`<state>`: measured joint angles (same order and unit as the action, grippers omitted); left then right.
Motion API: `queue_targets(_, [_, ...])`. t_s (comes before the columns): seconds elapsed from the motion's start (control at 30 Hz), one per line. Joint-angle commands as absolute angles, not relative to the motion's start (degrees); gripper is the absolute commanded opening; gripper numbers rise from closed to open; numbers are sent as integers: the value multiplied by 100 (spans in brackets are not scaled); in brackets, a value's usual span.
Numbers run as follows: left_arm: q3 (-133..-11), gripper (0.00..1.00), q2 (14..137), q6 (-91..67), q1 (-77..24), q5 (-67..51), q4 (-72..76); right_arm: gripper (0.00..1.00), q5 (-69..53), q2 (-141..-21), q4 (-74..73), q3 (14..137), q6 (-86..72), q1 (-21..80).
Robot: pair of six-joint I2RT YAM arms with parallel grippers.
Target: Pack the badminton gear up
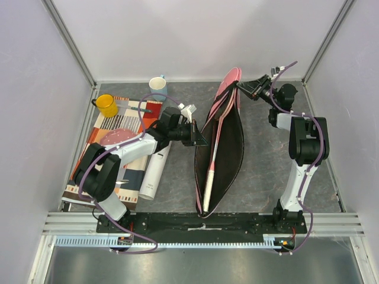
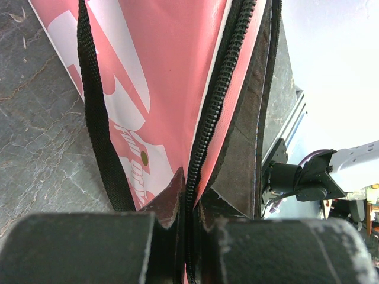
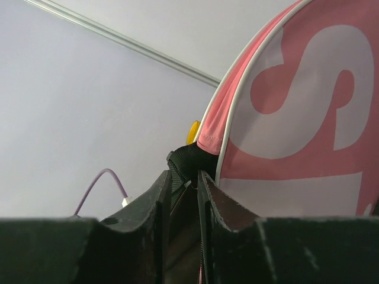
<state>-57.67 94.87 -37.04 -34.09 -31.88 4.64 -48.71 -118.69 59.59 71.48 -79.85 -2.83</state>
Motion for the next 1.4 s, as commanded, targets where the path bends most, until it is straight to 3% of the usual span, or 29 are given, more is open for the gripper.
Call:
queue_targets(0.0, [-5845,2,9369,-3612,-3393,-3410,440,33,-4913,-11769,5741,7119,-7446,-290])
queue_targets(0.2, [-5836,2,9369,-3595,-3393,-3384,422,38,-4825,-11287,4721,7040,-6602,-299])
queue_targets(0.3, [-5871,2,9395,-3604,-3393,-3410,422,51,-4519,-10533,3494,6847,-5410,-255])
queue_targets(0.33, [-5888,2,9404,-3604,-3393,-3410,422,59,-4370,-10321,2193,6890,-4944,-220])
queue_targets(0.37, [-5880,2,9396,-3604,-3393,-3419,422,63,-3759,-10101,1458,7039,-3965,-159])
queue_targets(0.47, [-5871,2,9413,-3612,-3393,-3436,431,75,-2274,-9353,-629,7006,-3052,236])
queue_targets(0.63, [-5836,2,9457,-3718,-3393,-3542,571,80,-1188,-8255,-1284,5856,-2769,474])
queue_targets(0.77, [-5836,2,9475,-3779,-3393,-3604,659,81,-1397,-7928,-1309,5169,-2295,597])
queue_targets(1.07, [-5862,2,9466,-3823,-3393,-3647,676,73,-1221,-8041,-1038,4535,-2136,1168])
queue_targets(1.17, [-5854,2,9475,-3832,-3393,-3683,677,53,-1623,-8104,-792,4553,-2371,1353])
queue_targets(1.2, [-5862,2,9492,-3832,-3393,-3683,668,33,-1791,-8077,-661,4561,-2477,1397])
queue_targets(1.23, [-5871,2,9492,-3789,-3401,-3683,624,25,-1880,-8034,-633,4614,-2644,1458])
queue_targets(1.3, [-5967,2,9518,-3683,-3445,-3604,502,13,-2100,-7797,-580,4693,-3127,1582])
queue_targets(1.37, [-6073,2,9536,-3464,-3550,-3490,247,8,-2144,-7560,-597,4825,-3444,1634])
